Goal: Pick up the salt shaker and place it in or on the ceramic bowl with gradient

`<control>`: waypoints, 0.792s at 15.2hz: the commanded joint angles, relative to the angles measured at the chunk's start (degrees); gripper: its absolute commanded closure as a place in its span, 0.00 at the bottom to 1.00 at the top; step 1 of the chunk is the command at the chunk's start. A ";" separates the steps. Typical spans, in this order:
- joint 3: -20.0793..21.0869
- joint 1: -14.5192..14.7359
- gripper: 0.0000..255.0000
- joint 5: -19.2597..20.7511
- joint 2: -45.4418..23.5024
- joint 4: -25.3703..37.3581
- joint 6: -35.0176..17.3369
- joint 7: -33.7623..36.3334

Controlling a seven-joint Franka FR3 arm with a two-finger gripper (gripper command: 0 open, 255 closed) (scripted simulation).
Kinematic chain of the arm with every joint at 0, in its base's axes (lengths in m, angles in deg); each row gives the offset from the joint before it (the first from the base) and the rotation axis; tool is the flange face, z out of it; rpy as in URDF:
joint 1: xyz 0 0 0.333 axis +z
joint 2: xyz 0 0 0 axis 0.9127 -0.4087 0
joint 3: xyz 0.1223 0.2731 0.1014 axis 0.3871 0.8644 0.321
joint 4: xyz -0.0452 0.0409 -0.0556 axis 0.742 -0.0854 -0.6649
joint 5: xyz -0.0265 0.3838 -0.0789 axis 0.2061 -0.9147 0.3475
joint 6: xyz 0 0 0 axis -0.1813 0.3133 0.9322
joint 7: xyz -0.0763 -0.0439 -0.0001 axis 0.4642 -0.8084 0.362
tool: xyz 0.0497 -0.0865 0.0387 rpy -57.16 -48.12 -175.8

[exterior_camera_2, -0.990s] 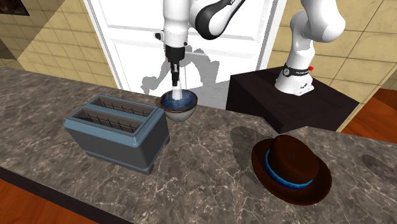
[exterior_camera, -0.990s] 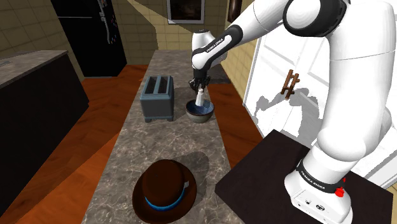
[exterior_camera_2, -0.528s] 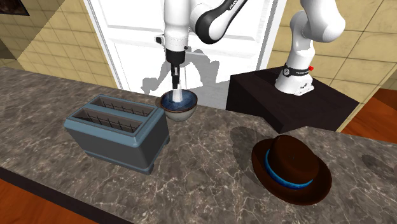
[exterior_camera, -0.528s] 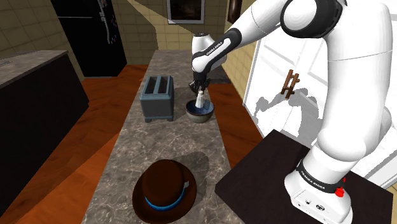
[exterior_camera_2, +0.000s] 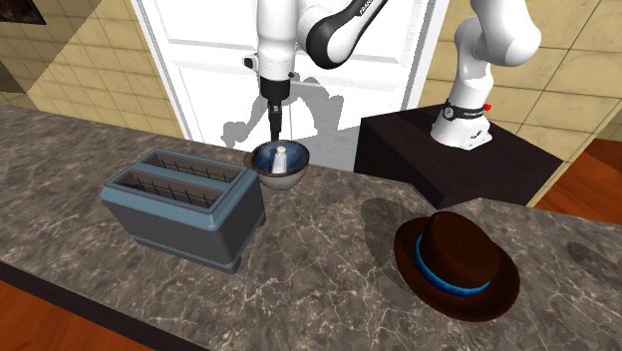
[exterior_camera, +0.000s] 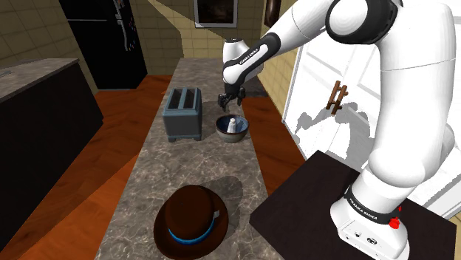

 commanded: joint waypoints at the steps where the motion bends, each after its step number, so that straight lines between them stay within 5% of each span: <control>1: 0.21 -0.04 0.00 -0.32 1.36 -0.02 1.33 -0.20; 4: 0.74 -0.10 0.00 -1.20 4.91 0.34 5.22 -0.75; 12: 0.74 -0.09 0.00 -1.20 4.90 0.34 5.21 -0.75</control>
